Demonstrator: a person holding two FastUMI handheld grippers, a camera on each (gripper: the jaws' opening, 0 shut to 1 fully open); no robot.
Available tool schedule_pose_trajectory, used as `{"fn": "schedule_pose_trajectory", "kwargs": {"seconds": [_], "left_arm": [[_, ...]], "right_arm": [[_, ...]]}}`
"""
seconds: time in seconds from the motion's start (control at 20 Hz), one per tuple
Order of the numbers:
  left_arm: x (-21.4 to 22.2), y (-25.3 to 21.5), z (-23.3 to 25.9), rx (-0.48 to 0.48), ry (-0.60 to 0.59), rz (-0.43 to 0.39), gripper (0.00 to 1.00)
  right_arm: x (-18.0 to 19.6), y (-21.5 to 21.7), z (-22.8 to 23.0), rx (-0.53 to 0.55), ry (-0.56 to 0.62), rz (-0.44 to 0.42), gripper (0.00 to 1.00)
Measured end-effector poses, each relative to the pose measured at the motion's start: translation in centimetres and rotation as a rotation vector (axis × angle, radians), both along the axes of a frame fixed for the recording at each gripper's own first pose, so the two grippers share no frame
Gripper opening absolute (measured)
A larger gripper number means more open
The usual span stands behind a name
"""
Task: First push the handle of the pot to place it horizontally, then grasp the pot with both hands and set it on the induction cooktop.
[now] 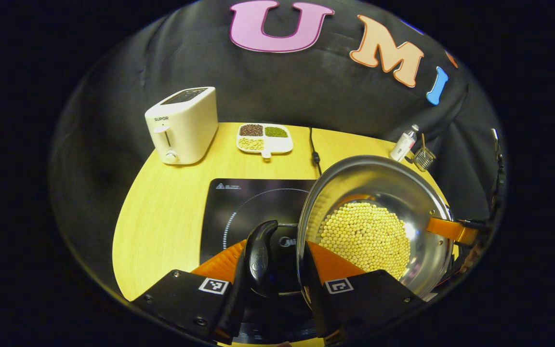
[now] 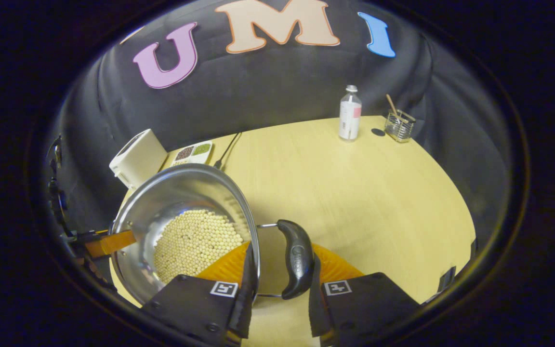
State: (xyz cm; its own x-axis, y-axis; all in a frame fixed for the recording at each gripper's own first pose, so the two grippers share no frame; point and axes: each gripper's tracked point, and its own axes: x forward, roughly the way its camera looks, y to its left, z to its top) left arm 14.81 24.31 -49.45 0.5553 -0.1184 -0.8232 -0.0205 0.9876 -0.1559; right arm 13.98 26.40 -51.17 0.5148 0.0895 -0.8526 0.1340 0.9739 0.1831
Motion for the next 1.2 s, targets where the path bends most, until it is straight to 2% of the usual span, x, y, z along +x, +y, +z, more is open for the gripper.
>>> {"fn": "schedule_pose_trajectory", "kwargs": {"seconds": [0.55, 0.6, 0.65, 0.85, 0.9, 0.95, 1.15, 1.2], "left_arm": [[1.2, 5.9, -1.2, 0.036, -0.019, 0.0, 0.58], [1.5, 6.2, -1.3, 0.039, -0.023, -0.003, 0.58], [1.8, 6.6, -1.3, 0.039, -0.025, -0.006, 0.58], [2.6, 7.7, -1.5, 0.034, -0.034, -0.007, 0.58], [2.8, 8.0, -1.6, 0.04, -0.037, -0.009, 0.59], [2.8, 8.3, -1.6, 0.05, -0.038, -0.012, 0.59], [2.9, 9.0, -1.6, 0.098, -0.03, -0.013, 0.67], [2.9, 9.1, -1.6, 0.104, -0.032, -0.011, 0.68]], "right_arm": [[1.7, 6.4, -1.2, 0.012, 0.025, 0.009, 0.45], [2.0, 6.8, -1.3, 0.013, 0.023, 0.006, 0.55], [2.2, 7.2, -1.3, 0.014, 0.023, 0.004, 0.5], [3.3, 8.3, -1.4, 0.019, 0.019, 0.0, 0.5], [3.4, 8.6, -1.4, 0.021, 0.021, 0.003, 0.55], [3.6, 8.8, -1.5, 0.023, 0.025, 0.003, 0.5], [3.5, 9.5, -1.9, 0.032, 0.043, 0.0, 0.51], [3.4, 9.6, -1.9, 0.033, 0.045, -0.001, 0.47]]}}
